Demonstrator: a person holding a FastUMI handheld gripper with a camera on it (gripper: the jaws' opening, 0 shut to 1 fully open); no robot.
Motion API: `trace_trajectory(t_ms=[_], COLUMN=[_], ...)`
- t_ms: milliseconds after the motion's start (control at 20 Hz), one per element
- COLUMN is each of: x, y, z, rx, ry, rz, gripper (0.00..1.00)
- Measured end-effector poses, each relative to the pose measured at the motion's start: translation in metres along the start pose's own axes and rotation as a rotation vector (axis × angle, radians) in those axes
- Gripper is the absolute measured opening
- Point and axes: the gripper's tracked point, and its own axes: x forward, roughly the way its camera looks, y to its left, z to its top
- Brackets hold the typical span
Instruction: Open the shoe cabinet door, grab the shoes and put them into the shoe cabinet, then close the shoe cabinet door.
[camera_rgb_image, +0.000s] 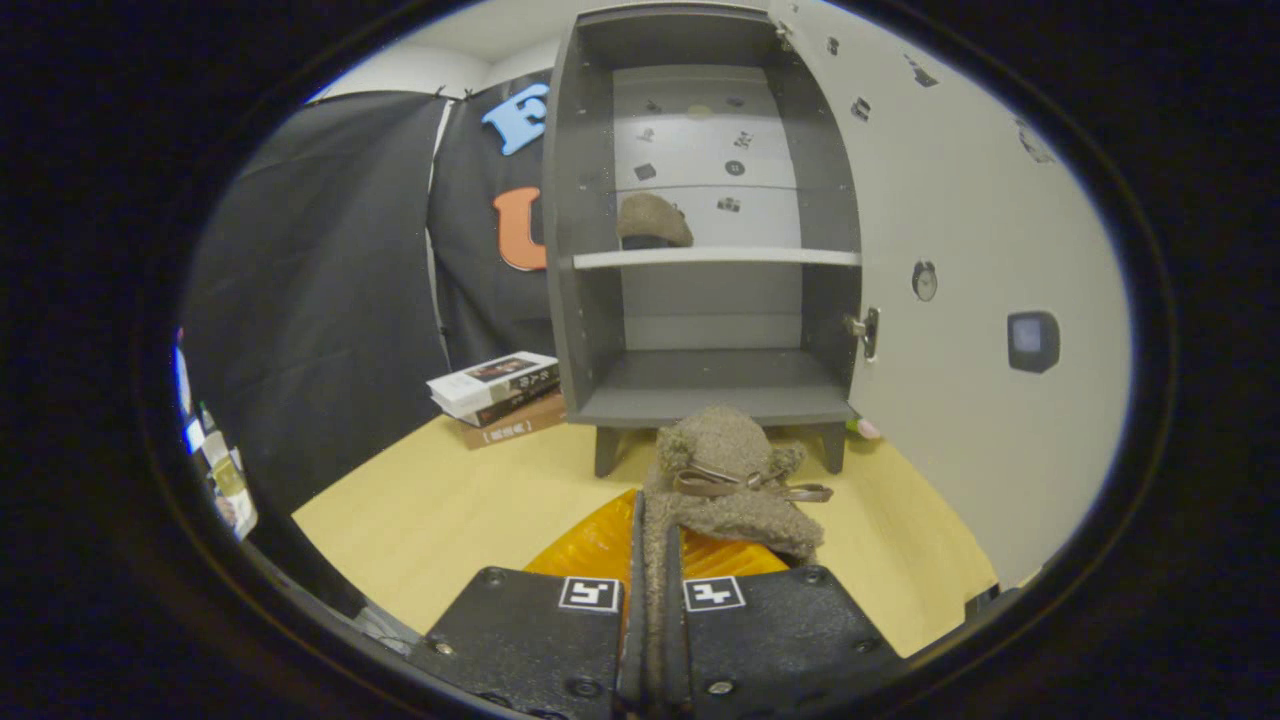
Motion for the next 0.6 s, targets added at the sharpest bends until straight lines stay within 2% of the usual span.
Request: trace_trajectory(t_ms=[350, 600], x=[-0.039, -0.035], y=[-0.014, -0.023], z=[0.122, 0.199], rx=[-0.111, -0.127], ry=[-0.178, -0.2], rz=[-0.035, -0.043], gripper=[0.1, 0.1])
